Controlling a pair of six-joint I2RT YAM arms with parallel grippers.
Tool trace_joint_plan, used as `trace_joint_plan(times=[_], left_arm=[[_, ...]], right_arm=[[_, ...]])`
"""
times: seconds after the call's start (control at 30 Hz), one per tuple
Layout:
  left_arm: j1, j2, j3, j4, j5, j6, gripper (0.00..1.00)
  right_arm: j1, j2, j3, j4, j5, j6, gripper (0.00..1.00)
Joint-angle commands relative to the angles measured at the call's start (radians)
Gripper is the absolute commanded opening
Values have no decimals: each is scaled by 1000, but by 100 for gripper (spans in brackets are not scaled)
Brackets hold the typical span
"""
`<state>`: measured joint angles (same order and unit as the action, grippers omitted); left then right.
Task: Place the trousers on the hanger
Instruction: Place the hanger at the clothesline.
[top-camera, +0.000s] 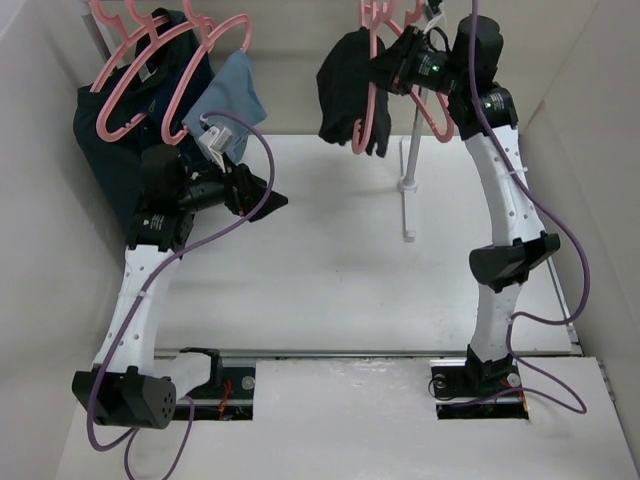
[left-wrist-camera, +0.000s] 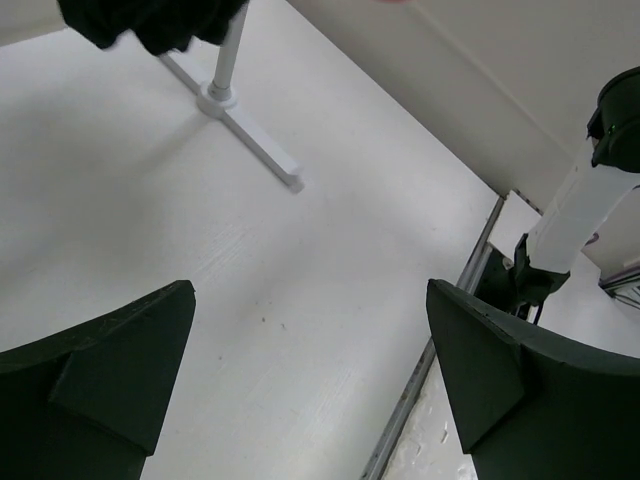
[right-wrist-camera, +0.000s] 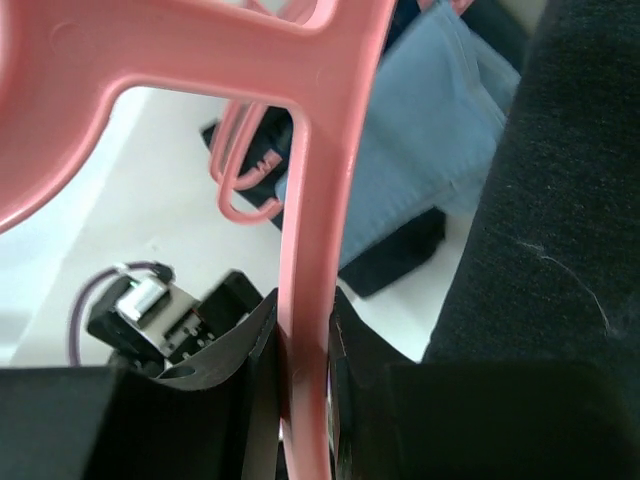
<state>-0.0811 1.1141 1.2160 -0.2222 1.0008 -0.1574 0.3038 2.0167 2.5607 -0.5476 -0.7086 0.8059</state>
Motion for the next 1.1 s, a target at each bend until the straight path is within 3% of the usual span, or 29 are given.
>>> trace_joint_plan(times=[0.0, 0.23, 0.43, 0.7, 1.07], left_arm=[[7, -40, -16, 32, 5, 21, 100], [7, -40, -36, 61, -7, 1, 100], [7, -49, -64, 72, -16, 1, 100], [7, -59, -84, 81, -16, -10, 100], [7, -68, -84, 90, -25, -19, 100]], right_arm=[[-12, 1, 99, 316, -72, 50, 0], [-46, 78, 96, 400, -15, 225, 0], [-68, 106, 96, 431, 46, 269, 0], [-77, 48, -45, 440, 77, 294, 0], [-86, 11, -54, 462, 187, 400, 0]])
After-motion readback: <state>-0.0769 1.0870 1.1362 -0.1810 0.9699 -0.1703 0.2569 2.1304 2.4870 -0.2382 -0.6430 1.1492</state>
